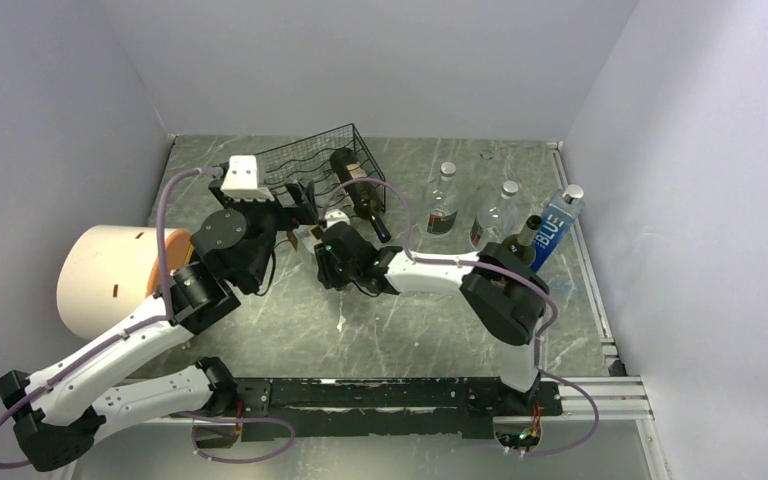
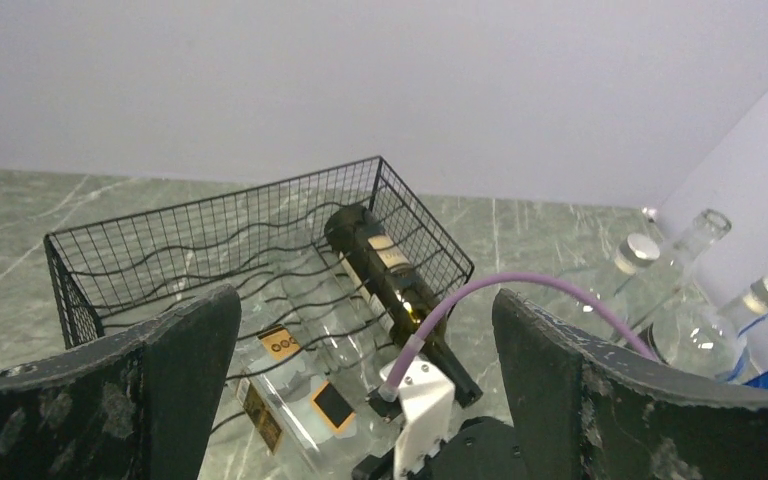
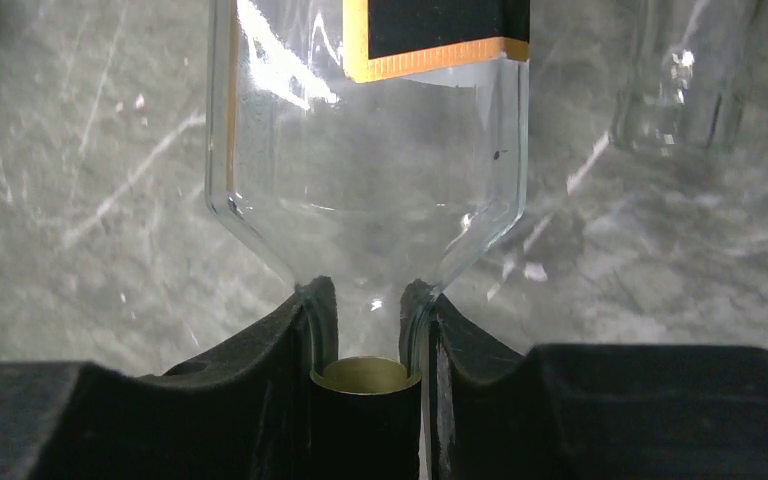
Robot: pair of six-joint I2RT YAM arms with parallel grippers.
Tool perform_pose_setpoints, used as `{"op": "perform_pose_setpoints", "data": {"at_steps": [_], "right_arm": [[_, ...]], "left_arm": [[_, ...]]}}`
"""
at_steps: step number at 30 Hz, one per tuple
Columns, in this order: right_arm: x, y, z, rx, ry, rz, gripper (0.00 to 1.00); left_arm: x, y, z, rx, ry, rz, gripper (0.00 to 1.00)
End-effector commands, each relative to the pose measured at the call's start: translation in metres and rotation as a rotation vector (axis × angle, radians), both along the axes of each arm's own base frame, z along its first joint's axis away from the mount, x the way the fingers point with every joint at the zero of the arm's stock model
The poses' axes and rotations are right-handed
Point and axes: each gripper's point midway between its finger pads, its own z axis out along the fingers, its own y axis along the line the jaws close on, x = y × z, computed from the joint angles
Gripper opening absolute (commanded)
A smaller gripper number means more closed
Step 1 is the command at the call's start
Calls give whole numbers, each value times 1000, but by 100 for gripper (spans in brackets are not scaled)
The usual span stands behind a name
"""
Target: Put the wine bottle on the wine rack
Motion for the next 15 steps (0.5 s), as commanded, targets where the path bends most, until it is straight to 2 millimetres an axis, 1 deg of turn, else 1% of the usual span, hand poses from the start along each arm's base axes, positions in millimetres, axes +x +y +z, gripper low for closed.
{"op": "perform_pose_setpoints", "data": {"at_steps": [1, 3, 7, 11, 15], "right_arm": [[45, 53, 78, 274, -165, -88, 0], [53, 60, 76, 280, -164, -109, 0], [66, 75, 75, 285, -172, -133, 0], [79, 83, 56, 242, -149, -182, 0], [88, 91, 49, 222, -131, -210, 0]], "left_arm": [[-2, 17, 35, -24, -64, 55, 99], [-3, 17, 38, -31, -75, 49, 99], [-4, 19, 37, -21, -68, 54, 99], [-5, 21, 33, -15, -51, 55, 100], [-7, 26, 26, -17, -36, 72, 99]]}}
